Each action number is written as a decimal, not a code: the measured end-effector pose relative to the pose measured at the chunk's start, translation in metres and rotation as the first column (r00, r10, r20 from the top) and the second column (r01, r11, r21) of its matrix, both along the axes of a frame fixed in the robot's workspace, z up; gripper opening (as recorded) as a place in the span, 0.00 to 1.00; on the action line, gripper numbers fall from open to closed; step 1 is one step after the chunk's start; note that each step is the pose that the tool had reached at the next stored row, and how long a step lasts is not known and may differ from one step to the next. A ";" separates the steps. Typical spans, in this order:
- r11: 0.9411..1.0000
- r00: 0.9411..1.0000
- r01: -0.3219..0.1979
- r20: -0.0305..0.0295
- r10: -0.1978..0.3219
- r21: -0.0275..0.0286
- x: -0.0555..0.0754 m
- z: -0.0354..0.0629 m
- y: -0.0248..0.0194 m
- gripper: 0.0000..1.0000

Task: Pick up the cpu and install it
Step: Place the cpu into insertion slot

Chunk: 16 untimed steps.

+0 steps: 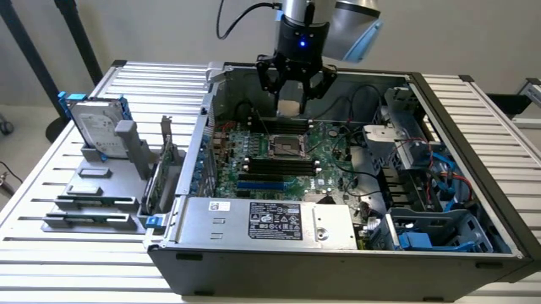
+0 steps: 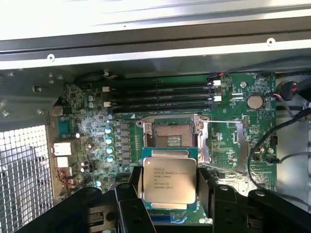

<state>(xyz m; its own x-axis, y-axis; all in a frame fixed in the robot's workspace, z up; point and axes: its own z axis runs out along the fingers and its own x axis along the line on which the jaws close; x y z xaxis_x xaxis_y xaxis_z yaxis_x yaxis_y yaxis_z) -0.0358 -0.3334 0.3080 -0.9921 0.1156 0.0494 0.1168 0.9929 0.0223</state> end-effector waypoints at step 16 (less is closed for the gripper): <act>0.958 0.958 0.287 0.000 -0.287 0.000 0.000 -0.0131 0.0000 0.55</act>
